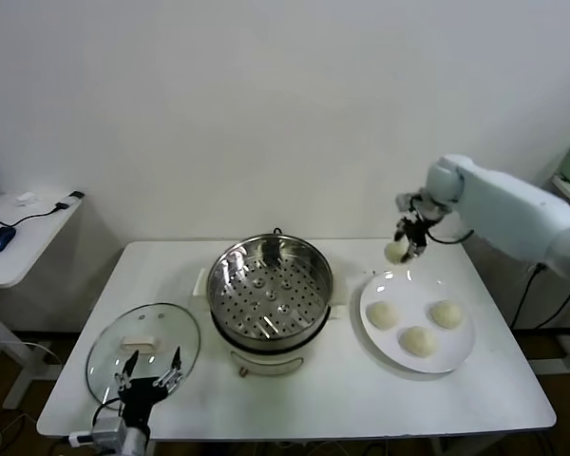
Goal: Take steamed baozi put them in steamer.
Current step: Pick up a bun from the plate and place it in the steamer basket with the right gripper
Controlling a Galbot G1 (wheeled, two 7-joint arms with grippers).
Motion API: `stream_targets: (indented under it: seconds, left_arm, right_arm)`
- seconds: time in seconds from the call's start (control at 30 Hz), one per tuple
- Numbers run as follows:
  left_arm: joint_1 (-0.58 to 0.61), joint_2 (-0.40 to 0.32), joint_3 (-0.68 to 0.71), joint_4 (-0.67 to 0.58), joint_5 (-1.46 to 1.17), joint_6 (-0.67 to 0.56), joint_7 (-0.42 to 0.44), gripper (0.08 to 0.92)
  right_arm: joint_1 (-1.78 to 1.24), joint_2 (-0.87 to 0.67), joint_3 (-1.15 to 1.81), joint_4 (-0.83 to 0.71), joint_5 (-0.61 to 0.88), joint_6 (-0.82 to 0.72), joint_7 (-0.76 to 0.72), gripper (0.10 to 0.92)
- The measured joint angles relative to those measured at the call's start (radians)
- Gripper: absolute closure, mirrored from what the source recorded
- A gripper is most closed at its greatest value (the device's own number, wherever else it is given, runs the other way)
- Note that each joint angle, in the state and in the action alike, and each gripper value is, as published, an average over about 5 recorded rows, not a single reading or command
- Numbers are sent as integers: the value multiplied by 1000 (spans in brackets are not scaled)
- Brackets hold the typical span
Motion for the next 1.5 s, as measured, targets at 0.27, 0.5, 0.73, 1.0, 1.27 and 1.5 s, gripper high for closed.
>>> stream_targets:
  seconds: [0.27, 0.5, 0.73, 1.0, 1.27, 1.5]
  left_arm:
    - [4, 4, 18, -15, 10, 3, -1, 177]
    - [7, 7, 24, -23, 14, 4, -3, 177]
    - [16, 12, 35, -23, 23, 3, -4, 177]
    - [18, 14, 41, -13, 30, 0, -5, 177]
    - [16, 14, 42, -8, 31, 0, -7, 177]
    - [16, 14, 39, -7, 31, 0, -9, 177]
  right_arm:
    - [99, 119, -73, 163, 9, 150, 18, 440]
    - [42, 190, -79, 175, -139, 330, 61, 440]
    - [-77, 244, -33, 94, -339, 458, 130, 438]
    - [-202, 303, 41, -40, -509, 548, 200, 440]
    - [-274, 359, 92, -163, -588, 602, 242, 424]
    - [-287, 376, 103, -207, -580, 628, 242, 252]
